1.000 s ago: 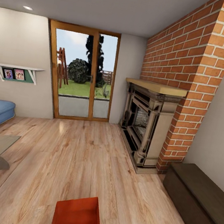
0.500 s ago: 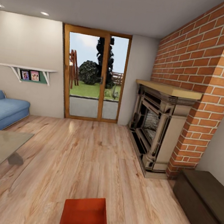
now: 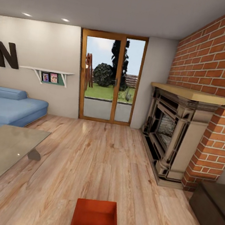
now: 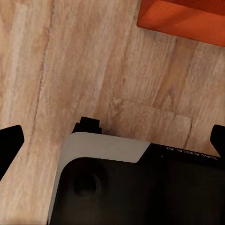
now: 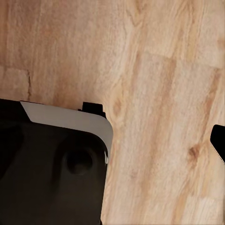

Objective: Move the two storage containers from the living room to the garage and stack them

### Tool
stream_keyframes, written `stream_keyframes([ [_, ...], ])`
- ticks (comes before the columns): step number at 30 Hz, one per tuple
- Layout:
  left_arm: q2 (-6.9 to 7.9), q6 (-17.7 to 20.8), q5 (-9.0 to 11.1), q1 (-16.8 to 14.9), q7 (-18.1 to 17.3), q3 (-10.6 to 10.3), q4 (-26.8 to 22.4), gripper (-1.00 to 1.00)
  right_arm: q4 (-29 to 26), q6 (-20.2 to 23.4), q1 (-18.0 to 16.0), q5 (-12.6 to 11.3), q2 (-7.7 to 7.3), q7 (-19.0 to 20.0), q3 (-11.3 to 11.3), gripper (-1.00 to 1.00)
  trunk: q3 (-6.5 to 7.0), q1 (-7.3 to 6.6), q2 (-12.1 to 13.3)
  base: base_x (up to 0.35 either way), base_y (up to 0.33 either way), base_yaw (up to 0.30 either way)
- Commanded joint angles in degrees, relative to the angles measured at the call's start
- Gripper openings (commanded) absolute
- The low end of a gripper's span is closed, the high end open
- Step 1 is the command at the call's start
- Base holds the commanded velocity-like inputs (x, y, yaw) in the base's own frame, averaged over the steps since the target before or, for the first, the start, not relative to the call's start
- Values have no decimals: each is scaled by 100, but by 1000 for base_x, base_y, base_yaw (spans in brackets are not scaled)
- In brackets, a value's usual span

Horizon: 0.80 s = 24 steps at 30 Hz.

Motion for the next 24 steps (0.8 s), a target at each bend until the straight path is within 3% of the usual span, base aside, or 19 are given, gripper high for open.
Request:
stream_keyframes([
  [1, 1, 18, 41, -4, -18, 10, 0, 100, 15, -27, -7, 1, 1, -19, 35, 100, -7, 0, -4, 0, 0, 111],
  [24, 0, 18, 41, -4, -18, 10, 0, 100, 15, -20, -7, -16, 1, -26, 27, 100, -7, 0, -4, 0, 0, 8],
])
